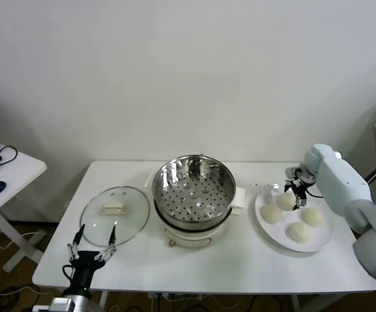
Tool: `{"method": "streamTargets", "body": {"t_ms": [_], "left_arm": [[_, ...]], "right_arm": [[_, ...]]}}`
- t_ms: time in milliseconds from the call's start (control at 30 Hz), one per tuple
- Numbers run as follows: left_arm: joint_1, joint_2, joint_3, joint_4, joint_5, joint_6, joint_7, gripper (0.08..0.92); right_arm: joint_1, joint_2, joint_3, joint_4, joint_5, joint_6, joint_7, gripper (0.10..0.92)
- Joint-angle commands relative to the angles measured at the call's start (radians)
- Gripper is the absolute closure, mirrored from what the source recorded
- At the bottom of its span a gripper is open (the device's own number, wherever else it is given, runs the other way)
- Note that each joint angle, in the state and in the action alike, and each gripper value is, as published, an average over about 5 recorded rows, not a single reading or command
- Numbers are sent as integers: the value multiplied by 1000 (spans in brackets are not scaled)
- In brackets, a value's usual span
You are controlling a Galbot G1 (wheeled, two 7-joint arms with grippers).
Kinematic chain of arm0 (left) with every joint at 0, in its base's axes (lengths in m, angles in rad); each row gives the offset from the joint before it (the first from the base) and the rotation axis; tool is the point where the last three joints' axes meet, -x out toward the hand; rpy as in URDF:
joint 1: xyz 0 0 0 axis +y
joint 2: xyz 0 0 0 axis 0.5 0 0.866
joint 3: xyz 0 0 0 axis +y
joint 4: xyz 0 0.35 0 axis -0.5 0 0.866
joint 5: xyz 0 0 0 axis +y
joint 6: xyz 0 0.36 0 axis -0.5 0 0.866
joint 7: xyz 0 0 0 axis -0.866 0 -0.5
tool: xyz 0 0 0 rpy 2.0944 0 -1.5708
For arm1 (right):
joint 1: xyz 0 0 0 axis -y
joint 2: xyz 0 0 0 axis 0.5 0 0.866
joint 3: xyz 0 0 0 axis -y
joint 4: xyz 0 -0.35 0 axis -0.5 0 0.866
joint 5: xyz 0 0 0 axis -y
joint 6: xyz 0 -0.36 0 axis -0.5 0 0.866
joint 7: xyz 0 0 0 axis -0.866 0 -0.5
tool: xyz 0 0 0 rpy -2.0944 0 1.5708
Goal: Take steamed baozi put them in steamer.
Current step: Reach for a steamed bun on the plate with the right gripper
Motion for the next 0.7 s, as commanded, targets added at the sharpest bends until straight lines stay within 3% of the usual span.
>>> {"method": "streamTargets", "body": {"t_ms": [33,333,700], "left_arm": [[1,-2,1,-1,2,-1,-2,177],[3,-3,0,-3,2,-4,-4,177],[9,-6,-2,-6,2,-5,-5,177]], "right_arm": [[-1,23,40,-30,-49,8,14,210],[-1,26,55,-31,-53,10,12,314],[37,-2,29,41,-25,45,-15,321]]}}
